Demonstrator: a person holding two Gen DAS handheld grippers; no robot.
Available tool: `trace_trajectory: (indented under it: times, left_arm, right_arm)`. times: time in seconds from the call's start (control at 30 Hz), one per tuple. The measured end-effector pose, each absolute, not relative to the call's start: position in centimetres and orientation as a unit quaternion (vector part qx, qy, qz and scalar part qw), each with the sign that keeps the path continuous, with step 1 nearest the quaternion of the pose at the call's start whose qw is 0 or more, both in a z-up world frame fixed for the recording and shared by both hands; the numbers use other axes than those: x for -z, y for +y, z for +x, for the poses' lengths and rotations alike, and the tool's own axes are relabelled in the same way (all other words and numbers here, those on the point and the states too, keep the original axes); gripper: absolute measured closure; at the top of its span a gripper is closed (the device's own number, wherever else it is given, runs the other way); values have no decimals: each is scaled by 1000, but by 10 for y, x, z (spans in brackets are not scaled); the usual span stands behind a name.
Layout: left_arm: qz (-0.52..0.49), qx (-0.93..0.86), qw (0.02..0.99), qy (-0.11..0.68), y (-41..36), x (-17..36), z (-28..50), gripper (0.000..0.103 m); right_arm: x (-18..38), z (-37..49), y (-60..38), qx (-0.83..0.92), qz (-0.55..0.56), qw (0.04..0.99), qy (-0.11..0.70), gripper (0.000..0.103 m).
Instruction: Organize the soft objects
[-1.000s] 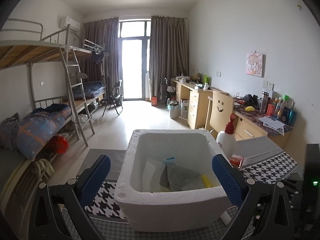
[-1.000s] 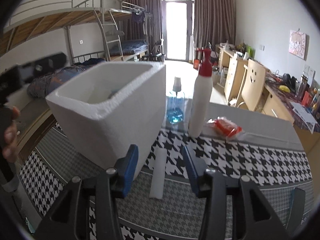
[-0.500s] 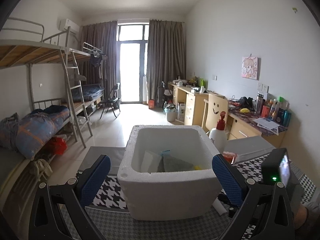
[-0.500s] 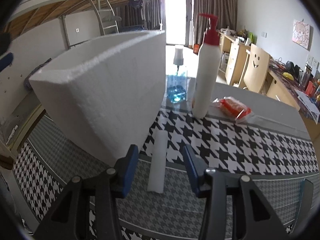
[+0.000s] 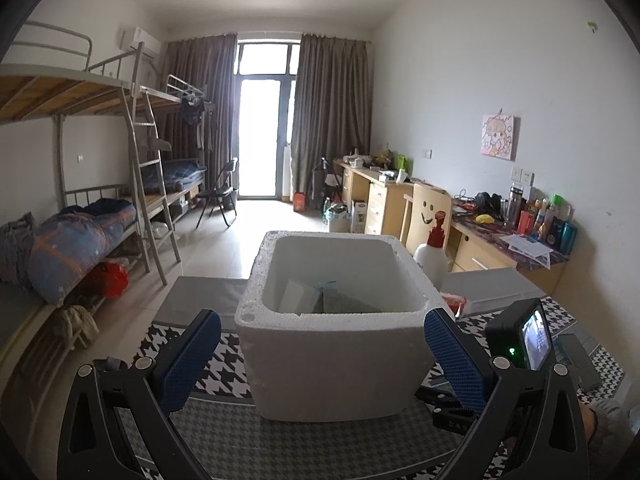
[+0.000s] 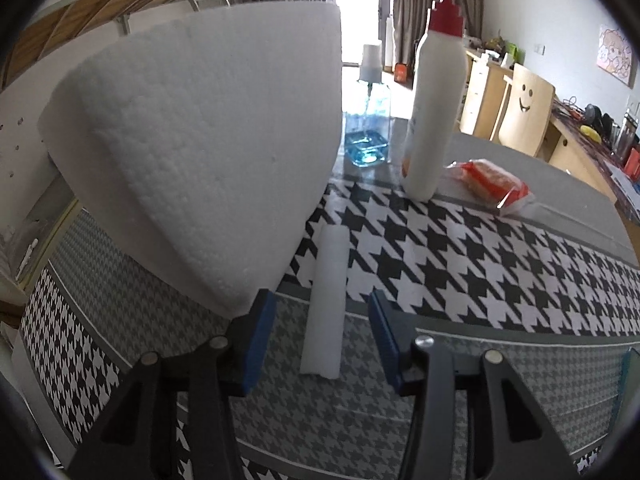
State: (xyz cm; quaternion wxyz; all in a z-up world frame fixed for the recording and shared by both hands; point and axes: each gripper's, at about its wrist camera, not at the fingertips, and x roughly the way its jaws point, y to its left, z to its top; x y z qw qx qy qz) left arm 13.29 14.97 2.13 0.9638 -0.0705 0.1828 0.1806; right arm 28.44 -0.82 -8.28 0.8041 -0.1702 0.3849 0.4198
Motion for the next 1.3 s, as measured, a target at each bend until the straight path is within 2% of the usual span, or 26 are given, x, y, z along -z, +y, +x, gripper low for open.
trace_trajectory:
  times: [0.1, 0.2, 0.57, 0.6, 0.7, 0.87, 0.93, 1.27, 1.3]
  left_arm:
    - [-70, -180, 964, 183, 149, -19, 130, 1]
    - [-70, -178, 964, 185, 150, -18, 129, 1]
    - [-79, -173, 962, 194, 147, -9, 119, 1]
    - [-79, -172, 962, 195, 147, -8, 118, 1]
    - [-83, -172, 962, 194, 147, -6, 114, 1]
    - [-87, -171, 961, 200, 146, -2, 109, 1]
    - [-89, -170, 961, 201, 145, 0, 107, 1]
    - [-97, -159, 959, 214, 135, 11, 101, 1]
    - [-97, -157, 959, 215, 133, 12, 100, 1]
  right_arm:
    - [85, 282, -7, -419, -173, 802, 388, 49]
    - [88, 280, -5, -419, -179, 800, 391, 44]
    - [93, 269, -1, -412, -183, 797, 403, 45]
    - [95, 267, -1, -410, -184, 796, 404, 45]
    - [100, 264, 1, -412, -186, 789, 416, 60]
    - [106, 258, -1, -404, -188, 791, 419, 70]
    - [106, 256, -2, -398, -188, 794, 419, 79]
    - [101, 270, 1, -400, -196, 792, 417, 80]
    - [101, 270, 2, -400, -197, 792, 416, 82]
